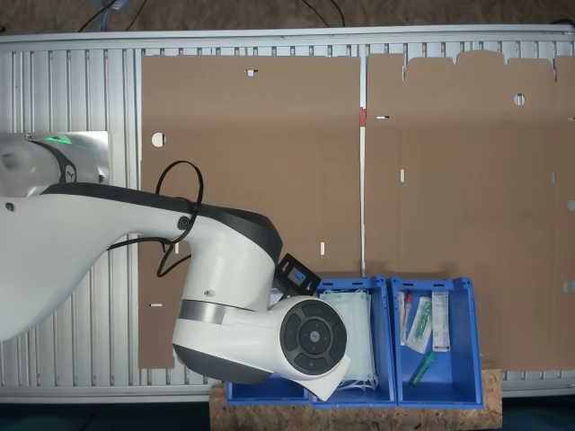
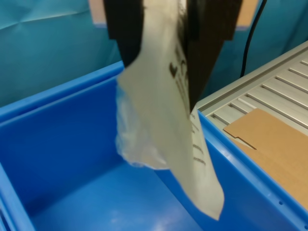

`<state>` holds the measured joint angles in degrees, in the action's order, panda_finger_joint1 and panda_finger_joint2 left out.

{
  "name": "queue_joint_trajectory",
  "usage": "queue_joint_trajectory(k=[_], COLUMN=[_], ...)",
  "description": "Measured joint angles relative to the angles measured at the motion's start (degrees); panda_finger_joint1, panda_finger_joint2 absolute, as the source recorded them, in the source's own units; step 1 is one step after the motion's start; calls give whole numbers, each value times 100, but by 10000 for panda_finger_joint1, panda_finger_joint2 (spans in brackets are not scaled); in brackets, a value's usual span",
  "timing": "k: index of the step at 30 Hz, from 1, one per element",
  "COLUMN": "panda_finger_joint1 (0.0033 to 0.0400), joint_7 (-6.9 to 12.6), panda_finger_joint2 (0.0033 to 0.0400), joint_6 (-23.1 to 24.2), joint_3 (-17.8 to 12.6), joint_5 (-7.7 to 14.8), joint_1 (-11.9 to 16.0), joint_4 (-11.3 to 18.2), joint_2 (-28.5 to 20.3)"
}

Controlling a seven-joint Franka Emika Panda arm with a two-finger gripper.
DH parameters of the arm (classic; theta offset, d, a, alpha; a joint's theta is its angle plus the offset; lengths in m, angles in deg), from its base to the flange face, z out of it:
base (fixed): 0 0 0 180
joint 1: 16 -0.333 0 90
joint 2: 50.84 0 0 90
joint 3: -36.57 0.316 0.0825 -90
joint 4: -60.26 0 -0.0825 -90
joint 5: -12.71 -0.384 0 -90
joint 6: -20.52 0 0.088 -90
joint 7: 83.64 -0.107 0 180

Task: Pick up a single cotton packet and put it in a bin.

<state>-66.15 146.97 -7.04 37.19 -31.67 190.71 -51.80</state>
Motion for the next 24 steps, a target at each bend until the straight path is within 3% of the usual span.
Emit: queue_joint_trajectory(k=[22,23,24], panda_finger_joint1=[48,74,74], joint_7=[0,0,0], panda_finger_joint2=[48,74,74], joint_6=[-42,-44,-46], joint_3=[0,0,0], joint_5=[0,0,0], joint_1=[0,0,0], joint_4=[-85,-88,-90], joint_2=[5,6,6])
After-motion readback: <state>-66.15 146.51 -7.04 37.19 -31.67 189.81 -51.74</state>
